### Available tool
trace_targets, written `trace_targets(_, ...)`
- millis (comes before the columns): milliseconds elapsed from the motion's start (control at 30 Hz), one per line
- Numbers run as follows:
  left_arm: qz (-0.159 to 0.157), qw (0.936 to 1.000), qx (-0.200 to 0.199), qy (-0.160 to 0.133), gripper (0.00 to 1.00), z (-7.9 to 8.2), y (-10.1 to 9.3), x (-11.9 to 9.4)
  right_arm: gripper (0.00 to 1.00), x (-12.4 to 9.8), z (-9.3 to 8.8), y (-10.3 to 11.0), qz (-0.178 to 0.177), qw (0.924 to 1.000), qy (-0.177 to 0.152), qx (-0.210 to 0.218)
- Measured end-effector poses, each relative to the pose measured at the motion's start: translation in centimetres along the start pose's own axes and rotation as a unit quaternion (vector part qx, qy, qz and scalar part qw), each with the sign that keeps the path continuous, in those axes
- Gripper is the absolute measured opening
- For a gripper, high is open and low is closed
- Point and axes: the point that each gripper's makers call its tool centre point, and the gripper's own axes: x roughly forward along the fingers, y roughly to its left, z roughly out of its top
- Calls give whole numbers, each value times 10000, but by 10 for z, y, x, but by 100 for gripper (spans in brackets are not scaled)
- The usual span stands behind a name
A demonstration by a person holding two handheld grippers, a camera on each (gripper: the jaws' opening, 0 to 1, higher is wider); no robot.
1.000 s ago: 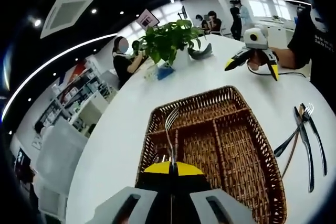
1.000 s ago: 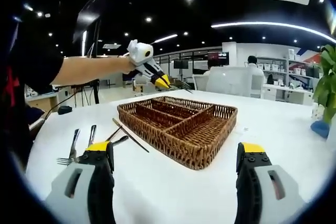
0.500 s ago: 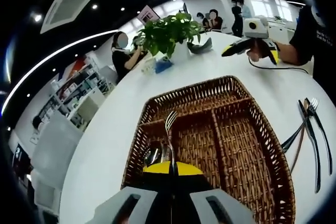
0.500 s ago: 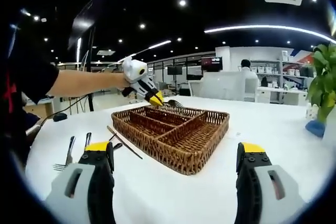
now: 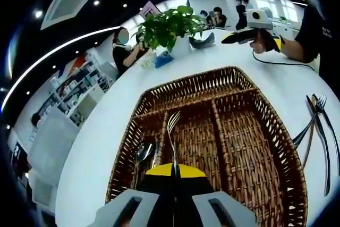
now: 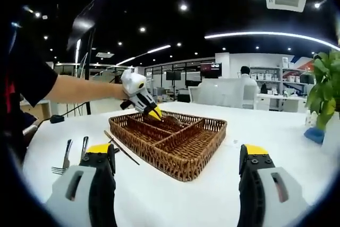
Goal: Arrange the knives, forks, and spoons in their matching storage slots by inserting each utensil handle-first until every utensil is classified and aligned in the correct compartment
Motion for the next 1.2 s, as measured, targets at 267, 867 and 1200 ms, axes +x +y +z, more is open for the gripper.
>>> trace_targets(267, -14, 9998, -201, 14, 0, -9, -1, 9, 100, -1, 5, 4, 99, 9999, -86, 15)
trace_targets(867, -513, 9954, -812, 51, 0, -22, -12, 27, 100, -1, 6, 12, 264, 9996, -88, 99)
trace_targets(1200, -559, 9940, -929, -150, 0, -22, -13, 26, 100, -1, 5, 14, 298, 9995, -55, 104)
